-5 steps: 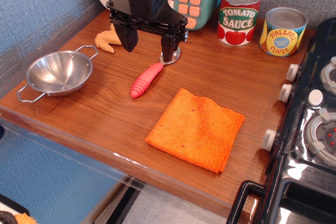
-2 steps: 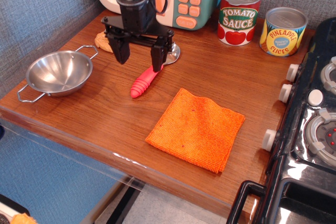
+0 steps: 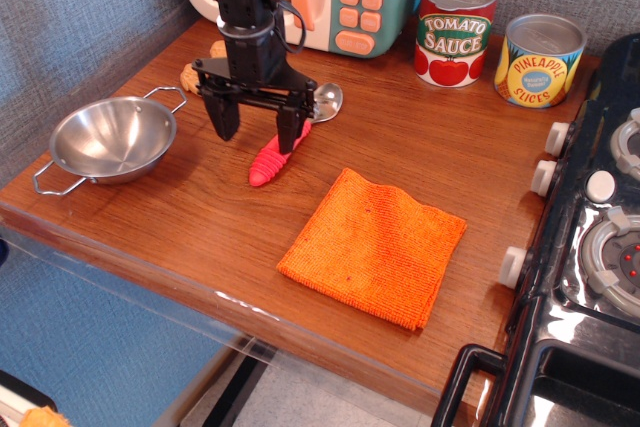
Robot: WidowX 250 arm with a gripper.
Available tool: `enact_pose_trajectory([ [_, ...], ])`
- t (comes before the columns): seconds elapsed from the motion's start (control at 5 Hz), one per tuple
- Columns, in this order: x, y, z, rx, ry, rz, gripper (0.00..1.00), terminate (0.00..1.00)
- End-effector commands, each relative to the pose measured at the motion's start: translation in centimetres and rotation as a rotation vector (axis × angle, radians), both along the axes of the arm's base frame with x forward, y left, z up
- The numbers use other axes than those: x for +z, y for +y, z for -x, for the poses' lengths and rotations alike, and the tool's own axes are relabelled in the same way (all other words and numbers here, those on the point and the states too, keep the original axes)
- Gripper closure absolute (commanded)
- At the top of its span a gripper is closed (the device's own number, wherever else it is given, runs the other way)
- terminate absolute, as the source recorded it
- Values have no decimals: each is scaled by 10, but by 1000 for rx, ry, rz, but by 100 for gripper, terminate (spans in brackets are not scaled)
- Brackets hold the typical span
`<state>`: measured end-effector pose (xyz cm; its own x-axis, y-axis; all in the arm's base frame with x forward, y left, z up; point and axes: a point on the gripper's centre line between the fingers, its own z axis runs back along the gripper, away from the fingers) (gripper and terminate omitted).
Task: Place the red spoon on the orange towel
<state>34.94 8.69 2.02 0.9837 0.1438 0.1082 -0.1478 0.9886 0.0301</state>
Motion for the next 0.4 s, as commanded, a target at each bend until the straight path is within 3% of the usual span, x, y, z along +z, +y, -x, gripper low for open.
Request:
enact_pose_trajectory([
  [0.0,-6,-14,-2,-30,-14,20,0,0],
  [0.2,-10,-21,-3,-42,-13,34,0,0],
])
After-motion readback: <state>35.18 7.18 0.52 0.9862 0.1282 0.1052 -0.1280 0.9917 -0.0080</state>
